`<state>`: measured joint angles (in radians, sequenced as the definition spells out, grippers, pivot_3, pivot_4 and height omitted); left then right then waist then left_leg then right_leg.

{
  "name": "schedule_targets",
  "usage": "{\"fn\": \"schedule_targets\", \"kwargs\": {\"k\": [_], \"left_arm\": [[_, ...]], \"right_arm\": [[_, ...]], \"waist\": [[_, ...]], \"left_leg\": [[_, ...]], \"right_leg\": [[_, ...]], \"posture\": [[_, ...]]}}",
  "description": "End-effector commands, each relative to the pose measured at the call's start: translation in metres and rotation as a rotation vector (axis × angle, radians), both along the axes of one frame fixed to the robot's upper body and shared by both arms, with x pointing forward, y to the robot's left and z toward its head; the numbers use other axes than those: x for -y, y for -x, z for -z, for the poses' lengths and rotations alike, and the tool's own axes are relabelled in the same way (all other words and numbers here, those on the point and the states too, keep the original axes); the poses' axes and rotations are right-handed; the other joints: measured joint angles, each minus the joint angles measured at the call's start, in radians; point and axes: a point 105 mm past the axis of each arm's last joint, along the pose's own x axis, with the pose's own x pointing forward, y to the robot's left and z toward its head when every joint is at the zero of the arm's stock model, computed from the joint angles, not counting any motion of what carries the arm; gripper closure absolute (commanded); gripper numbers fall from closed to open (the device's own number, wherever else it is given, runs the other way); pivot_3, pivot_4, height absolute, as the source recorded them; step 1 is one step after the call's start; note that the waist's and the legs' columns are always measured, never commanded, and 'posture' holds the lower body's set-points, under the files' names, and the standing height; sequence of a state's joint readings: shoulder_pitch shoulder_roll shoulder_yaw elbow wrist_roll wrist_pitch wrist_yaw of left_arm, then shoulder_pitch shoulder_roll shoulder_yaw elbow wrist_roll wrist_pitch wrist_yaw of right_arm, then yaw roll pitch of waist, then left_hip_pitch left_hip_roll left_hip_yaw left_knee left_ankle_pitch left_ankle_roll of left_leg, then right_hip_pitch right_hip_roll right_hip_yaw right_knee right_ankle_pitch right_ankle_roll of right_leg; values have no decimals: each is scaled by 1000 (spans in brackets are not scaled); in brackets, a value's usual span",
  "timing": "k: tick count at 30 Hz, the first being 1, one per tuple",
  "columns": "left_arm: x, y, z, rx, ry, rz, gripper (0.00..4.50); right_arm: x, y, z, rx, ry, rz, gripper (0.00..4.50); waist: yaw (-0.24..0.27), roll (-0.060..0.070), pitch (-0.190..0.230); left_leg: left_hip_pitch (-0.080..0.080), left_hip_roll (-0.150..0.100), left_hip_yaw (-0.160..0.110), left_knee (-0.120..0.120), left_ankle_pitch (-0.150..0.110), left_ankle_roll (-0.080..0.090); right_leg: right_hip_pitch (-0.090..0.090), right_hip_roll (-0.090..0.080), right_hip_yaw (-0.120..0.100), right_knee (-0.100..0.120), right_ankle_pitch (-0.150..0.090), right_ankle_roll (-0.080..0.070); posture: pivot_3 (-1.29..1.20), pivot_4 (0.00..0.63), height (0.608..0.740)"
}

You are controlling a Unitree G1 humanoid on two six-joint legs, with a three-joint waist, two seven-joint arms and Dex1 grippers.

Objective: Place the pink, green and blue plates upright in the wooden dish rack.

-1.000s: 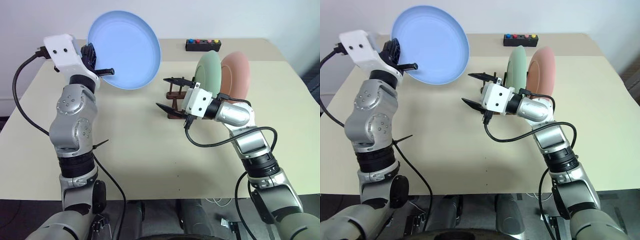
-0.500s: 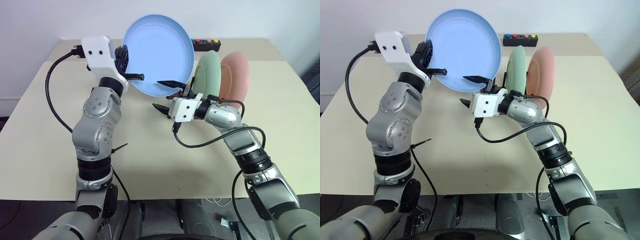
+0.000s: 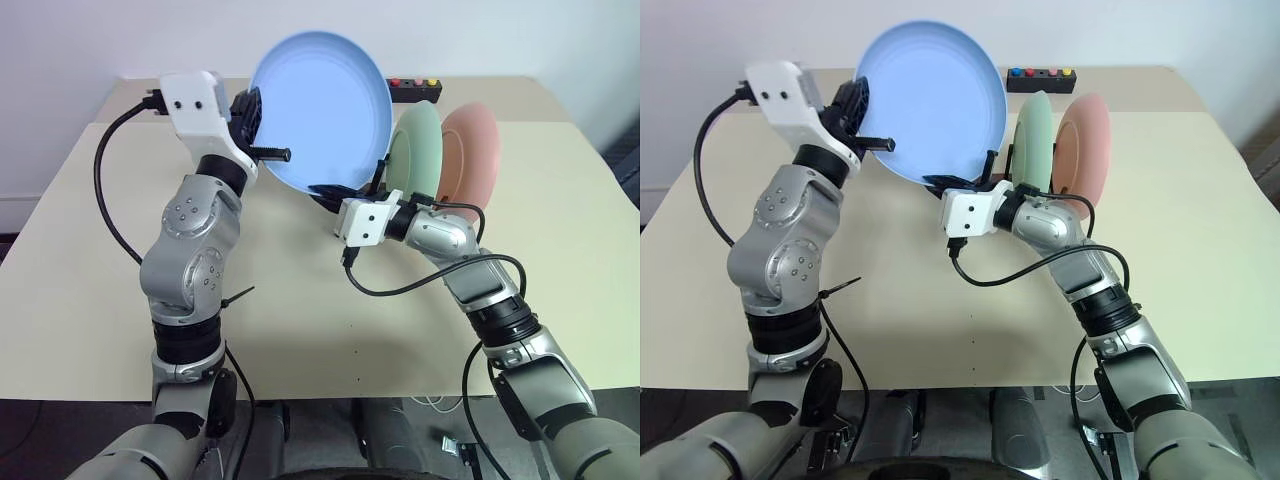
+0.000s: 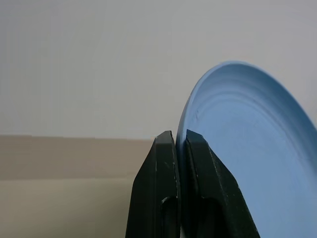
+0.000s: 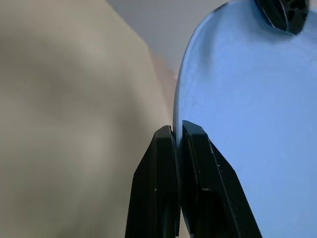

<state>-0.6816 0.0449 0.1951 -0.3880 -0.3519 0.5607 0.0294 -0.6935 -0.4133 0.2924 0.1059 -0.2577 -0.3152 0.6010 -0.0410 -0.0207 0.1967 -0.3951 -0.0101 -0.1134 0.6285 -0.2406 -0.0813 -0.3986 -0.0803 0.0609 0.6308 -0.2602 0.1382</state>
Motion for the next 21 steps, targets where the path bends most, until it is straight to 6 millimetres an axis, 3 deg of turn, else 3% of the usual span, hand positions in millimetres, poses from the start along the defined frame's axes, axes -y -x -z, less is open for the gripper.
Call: {"fn": "schedule_targets", "kwargs": {"k": [1, 3, 4, 6, 9, 13, 16, 18, 21], "left_arm": [[-55, 22, -44, 230, 148, -184, 2933], [-66, 22, -44, 237, 128, -247, 1887], [-85, 21, -41, 227, 103, -338, 1431], [-120, 20, -33, 189, 46, -507, 1431], [-133, 14, -12, 112, 5, -533, 1431], [-130, 4, 15, 13, 2, -486, 1431], [-108, -13, 73, -204, -120, -383, 1431], [-93, -16, 98, -276, -157, -315, 1431], [-76, -14, 113, -294, -163, -239, 1431]], "right_arm": [[1, 4, -24, 48, -95, -18, 4500], [1, 6, -31, 38, -145, -29, 4500], [-1, 8, -42, 16, -230, -52, 4500], [-3, 15, -64, -30, -384, -109, 4500], [0, 24, -92, -169, -620, -213, 4500], [6, 28, -108, -327, -788, -295, 4500], [14, 30, -117, -565, -981, -416, 4500], [17, 28, -116, -670, -1044, -443, 4500], [23, 22, -108, -787, -1110, -421, 4500]], "waist": [[-2, 0, 0], [-2, 0, 0], [-1, 0, 0], [-3, 0, 0], [-3, 1, 0], [14, 0, 0], [22, 1, -1], [22, 2, -1], [21, 2, -1]], "left_leg": [[0, 0, 0, 0, 0, 0], [0, 0, 0, 0, 0, 0], [0, 0, 0, 0, 0, 0], [0, 0, 0, 0, 0, 0], [1, 0, 0, -1, 0, 0], [-1, 0, -2, 1, 0, 0], [1, 0, -3, 1, 0, 0], [1, 0, -3, 0, 0, 0], [0, 0, -3, 0, 0, 0]], "right_leg": [[0, 0, 0, 0, 0, 0], [0, 0, 0, 0, 0, 0], [0, 0, 0, 0, 0, 0], [1, 0, 0, 0, 0, 0], [0, 1, 0, 1, 0, 0], [1, 0, -2, 1, 0, 0], [2, 0, -2, 2, 0, 0], [2, 0, -2, 2, 0, -1], [1, 0, -2, 2, 0, -1]], "posture": [[0, 150, 734], [0, 150, 734], [0, 150, 734], [0, 150, 734], [0, 150, 734], [0, 150, 734], [0, 150, 734], [0, 150, 734], [0, 150, 734]]}}
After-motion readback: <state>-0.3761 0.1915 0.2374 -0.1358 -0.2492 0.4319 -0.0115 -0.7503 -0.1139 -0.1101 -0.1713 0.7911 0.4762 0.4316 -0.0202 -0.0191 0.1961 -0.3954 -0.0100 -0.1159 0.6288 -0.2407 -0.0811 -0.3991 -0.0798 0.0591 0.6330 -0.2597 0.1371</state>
